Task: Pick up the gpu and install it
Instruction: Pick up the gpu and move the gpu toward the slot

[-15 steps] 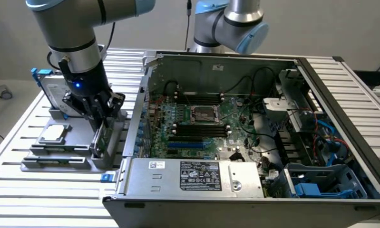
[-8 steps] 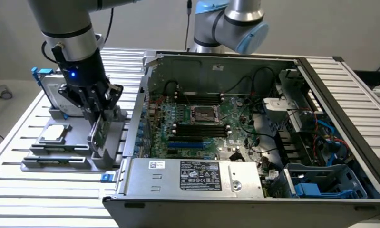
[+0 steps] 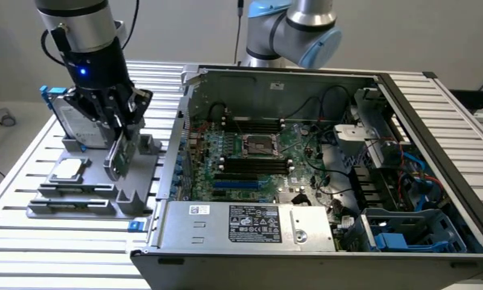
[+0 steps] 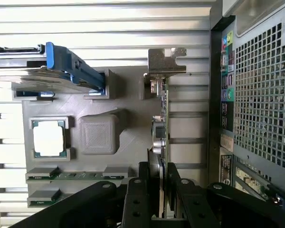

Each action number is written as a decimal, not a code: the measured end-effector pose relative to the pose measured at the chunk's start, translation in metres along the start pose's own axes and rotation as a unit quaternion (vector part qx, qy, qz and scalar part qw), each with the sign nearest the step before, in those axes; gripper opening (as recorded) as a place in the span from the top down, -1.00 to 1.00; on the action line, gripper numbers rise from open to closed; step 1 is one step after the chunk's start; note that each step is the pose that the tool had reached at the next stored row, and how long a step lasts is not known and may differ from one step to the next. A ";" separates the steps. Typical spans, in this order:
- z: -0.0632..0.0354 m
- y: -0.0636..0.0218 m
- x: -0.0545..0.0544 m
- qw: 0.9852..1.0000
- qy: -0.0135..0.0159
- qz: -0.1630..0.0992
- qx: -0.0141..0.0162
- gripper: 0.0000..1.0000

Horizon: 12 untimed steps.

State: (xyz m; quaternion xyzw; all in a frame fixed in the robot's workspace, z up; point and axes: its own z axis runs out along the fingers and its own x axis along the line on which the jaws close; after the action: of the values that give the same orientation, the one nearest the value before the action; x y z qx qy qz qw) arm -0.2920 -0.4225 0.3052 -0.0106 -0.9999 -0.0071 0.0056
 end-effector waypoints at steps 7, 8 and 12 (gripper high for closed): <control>-0.0318 0.0005 -0.003 1.000 0.000 0.000 0.000 0.47; -0.0363 0.0006 -0.005 1.000 0.000 0.000 0.000 0.47; -0.0549 0.0012 -0.020 1.000 0.000 0.000 0.000 0.47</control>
State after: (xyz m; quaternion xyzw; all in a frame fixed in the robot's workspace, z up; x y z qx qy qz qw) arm -0.2716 -0.4226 0.3598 -0.0106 -0.9999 -0.0074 0.0059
